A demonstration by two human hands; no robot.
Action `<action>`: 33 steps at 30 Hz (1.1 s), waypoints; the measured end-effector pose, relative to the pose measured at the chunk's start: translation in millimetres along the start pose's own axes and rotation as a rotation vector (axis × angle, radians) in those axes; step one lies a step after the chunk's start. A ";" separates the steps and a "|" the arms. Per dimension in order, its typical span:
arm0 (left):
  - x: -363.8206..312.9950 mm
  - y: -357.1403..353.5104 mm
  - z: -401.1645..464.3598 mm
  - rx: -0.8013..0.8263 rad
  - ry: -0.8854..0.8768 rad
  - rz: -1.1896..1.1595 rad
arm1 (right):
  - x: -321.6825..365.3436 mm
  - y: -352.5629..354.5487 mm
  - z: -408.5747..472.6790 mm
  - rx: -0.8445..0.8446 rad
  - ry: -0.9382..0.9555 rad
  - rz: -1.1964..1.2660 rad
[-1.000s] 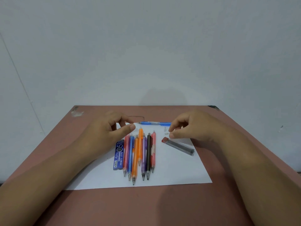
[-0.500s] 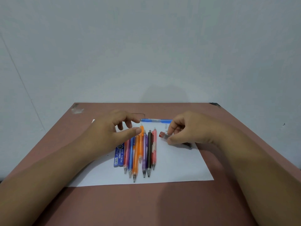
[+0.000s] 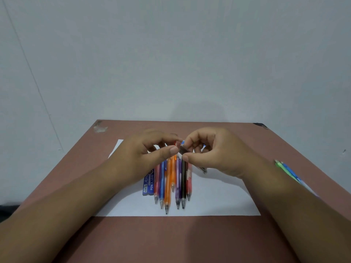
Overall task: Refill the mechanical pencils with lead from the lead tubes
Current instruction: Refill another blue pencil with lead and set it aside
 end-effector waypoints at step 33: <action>0.5 -8.4 -0.9 0.119 0.421 -0.761 | 7.4 2.0 5.7 -0.133 0.257 -0.537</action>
Point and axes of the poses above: each hand's wrist, its own z-axis towards the middle knuckle, its own y-axis out of the back of the hand, x = y × z, the point moved 5 cm from there along z, towards the middle knuckle, and after that the axes turned 14 degrees about y, right-handed, at the moved point
